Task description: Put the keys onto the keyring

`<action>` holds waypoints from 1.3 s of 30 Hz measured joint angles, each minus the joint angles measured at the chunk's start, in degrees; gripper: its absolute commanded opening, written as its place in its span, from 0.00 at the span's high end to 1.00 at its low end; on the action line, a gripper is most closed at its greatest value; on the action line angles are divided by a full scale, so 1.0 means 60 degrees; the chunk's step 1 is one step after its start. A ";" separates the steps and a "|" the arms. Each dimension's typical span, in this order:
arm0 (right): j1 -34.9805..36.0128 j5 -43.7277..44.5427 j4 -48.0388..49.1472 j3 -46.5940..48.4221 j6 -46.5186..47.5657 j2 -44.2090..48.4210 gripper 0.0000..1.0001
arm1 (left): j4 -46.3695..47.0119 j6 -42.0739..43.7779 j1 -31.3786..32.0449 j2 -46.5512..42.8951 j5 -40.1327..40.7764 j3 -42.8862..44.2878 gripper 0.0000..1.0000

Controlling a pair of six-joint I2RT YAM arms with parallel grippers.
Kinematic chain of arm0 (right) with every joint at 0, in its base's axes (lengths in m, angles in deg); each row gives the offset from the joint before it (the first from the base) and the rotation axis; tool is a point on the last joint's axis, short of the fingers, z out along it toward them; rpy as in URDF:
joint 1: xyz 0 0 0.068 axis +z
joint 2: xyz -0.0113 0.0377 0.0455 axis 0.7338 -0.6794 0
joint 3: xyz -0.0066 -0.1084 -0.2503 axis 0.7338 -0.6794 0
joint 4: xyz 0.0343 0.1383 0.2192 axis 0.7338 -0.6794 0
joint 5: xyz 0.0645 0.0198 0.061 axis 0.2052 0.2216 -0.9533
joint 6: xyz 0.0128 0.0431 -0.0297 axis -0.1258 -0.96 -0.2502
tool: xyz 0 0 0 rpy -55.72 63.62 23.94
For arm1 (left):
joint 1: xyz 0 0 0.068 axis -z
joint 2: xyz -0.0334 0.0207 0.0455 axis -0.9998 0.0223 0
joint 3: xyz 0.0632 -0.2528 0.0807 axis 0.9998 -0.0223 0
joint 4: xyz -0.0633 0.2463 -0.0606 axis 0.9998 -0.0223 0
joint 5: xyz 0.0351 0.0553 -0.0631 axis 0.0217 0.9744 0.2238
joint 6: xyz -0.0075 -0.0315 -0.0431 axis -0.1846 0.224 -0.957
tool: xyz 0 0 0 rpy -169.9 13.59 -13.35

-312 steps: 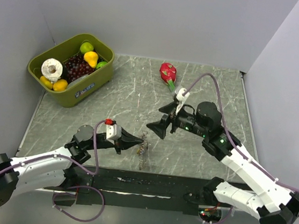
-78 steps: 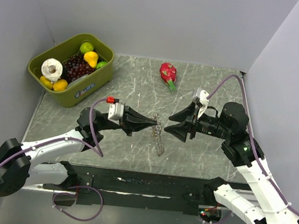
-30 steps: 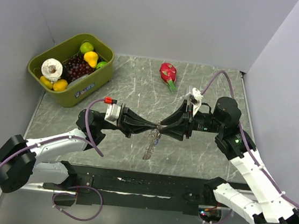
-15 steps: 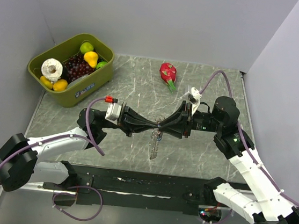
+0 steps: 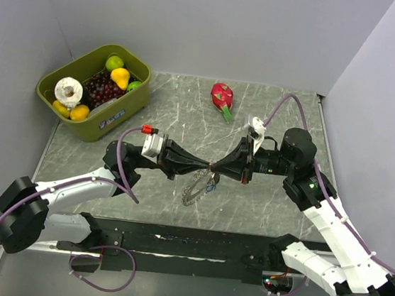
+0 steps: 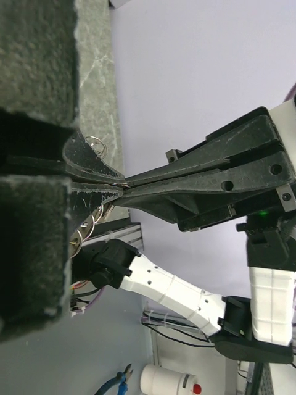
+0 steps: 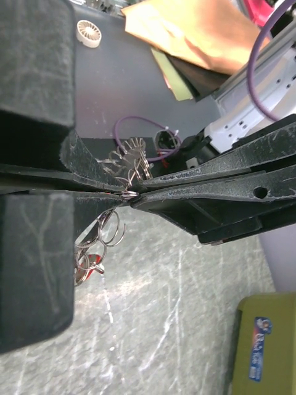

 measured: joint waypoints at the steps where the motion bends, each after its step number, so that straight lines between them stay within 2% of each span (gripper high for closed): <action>1: 0.0000 0.0022 -0.0102 0.0007 0.0062 0.0000 1.00 | -0.0204 0.0076 0.0000 -0.0015 -0.0029 0.0055 0.86; 4: -0.0004 0.0262 -0.0586 0.0131 0.0361 -0.0004 1.00 | -0.1774 0.0747 -0.0007 -0.0204 -0.0229 0.0565 0.65; 7: 0.0000 0.0495 -0.1089 0.0288 0.0692 -0.0102 1.00 | -0.3738 0.1789 0.0011 -0.0495 -0.0291 0.1392 0.53; 11: 0.0000 0.0852 -0.1610 0.0390 0.1042 -0.0306 1.00 | -0.6510 0.3395 -0.0193 -0.0776 -0.0372 0.2645 0.51; 12: 0.0000 0.0951 -0.1759 0.0397 0.1147 -0.0382 1.00 | -0.7734 0.4051 -0.0302 -0.0754 -0.0433 0.3177 0.51; 18: 0.0047 0.1461 -0.2601 0.0630 0.1657 -0.1035 1.00 | -1.2819 0.6881 -0.0517 0.0459 -0.0324 0.5781 0.50; 25: 0.0164 0.1763 -0.2925 0.0783 0.1978 -0.1796 1.00 | -1.6575 0.8743 -0.0521 0.1891 -0.0361 0.7012 0.51; 30: 0.0240 0.1869 -0.2914 0.0783 0.2007 -0.2047 1.00 | -1.7529 0.9282 -0.0521 0.2251 -0.0550 0.7282 0.54; 39: 0.0284 0.1861 -0.2827 0.0780 0.2004 -0.2390 1.00 | -1.7915 0.9595 -0.0521 0.2437 -0.0914 0.7442 0.60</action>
